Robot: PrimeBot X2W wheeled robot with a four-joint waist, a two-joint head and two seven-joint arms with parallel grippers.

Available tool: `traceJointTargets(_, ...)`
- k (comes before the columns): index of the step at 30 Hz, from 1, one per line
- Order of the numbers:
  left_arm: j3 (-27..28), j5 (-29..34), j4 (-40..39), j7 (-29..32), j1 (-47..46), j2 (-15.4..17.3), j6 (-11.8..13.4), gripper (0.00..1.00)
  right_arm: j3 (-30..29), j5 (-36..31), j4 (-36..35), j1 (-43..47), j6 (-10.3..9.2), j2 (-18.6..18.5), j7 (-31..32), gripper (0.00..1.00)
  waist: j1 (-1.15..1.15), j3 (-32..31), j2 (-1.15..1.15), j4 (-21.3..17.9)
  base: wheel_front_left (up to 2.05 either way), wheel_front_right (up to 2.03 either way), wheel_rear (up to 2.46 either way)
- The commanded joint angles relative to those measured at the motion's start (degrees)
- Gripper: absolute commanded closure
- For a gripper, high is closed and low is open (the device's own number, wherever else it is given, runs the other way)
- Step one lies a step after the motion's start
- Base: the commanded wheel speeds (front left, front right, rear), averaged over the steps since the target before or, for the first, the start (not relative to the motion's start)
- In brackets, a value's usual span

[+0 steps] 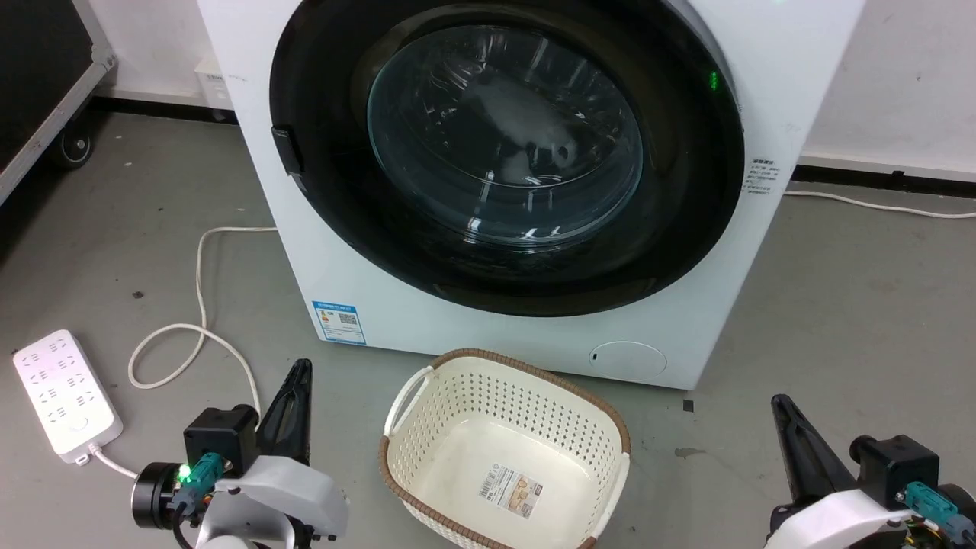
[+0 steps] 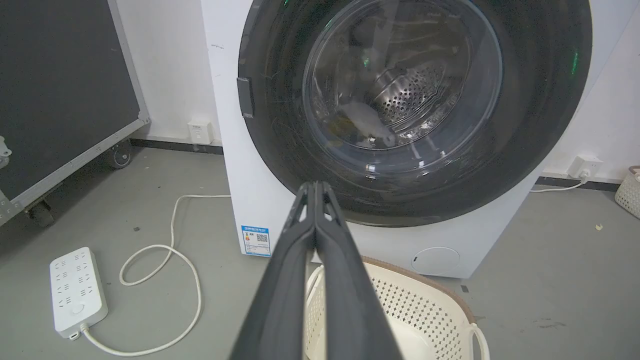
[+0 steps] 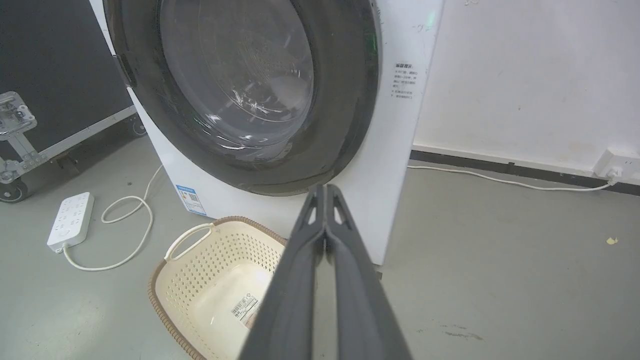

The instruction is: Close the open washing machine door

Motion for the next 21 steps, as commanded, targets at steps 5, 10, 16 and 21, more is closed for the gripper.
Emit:
traceJointTargets(5, 0.48, 1.46, -1.19, 0.69, 1.35, -0.51, 0.53, 1.0, 0.44, -0.64, -0.75, -0.67, -0.02, 0.05, 0.4, 1.0, 0.0, 0.07, 0.0, 0.19, 0.0, 0.0, 0.0)
traceJointTargets(10, 0.65, 2.13, -1.79, 1.09, 1.67, -0.72, 0.74, 1.0, 0.65, -0.91, -1.01, -0.73, -0.02, 0.06, 0.65, 1.0, 0.0, 0.12, 0.0, 0.32, 0.0, 0.0, 0.0)
traceJointTargets(16, 0.92, 3.2, -2.76, 1.74, 2.17, -1.07, 1.06, 1.0, 0.98, -1.33, -1.43, -0.83, -0.03, 0.06, 1.04, 1.0, 0.0, 0.2, 0.0, 0.54, 0.0, 0.0, 0.0)
traceJointTargets(21, 1.08, 3.87, -3.37, 2.14, 2.49, -1.28, 1.27, 1.0, 1.19, -1.6, -1.69, -0.89, -0.03, 0.07, 1.29, 1.0, 0.0, 0.25, 0.0, 0.68, 0.0, 0.0, 0.0)
